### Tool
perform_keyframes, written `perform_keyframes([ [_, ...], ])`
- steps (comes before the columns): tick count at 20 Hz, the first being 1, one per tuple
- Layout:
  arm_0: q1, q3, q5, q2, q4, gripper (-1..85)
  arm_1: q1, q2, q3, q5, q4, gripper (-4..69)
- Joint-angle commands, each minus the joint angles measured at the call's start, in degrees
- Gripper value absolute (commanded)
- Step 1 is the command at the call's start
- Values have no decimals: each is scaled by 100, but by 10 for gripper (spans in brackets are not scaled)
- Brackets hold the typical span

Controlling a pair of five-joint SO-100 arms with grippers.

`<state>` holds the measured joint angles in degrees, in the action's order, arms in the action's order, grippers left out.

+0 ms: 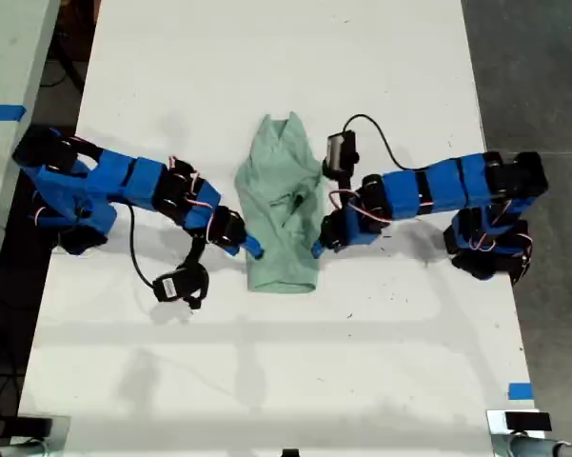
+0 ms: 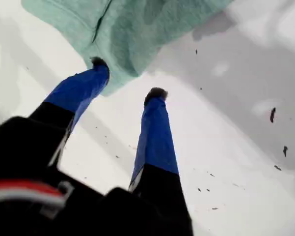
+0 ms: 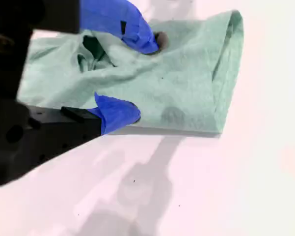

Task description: Fold t shirt

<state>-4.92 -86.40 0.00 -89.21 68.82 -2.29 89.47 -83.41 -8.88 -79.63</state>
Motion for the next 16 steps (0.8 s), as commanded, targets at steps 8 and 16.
perform_keyframes([
  [8, 132, 1248, 290, 1696, -79, 174, -422, -914, 1090, -70, 123, 206],
  [16, -132, 2048, 290, 2689, 0, -1, -554, -1424, 1310, -79, 316, 203],
])
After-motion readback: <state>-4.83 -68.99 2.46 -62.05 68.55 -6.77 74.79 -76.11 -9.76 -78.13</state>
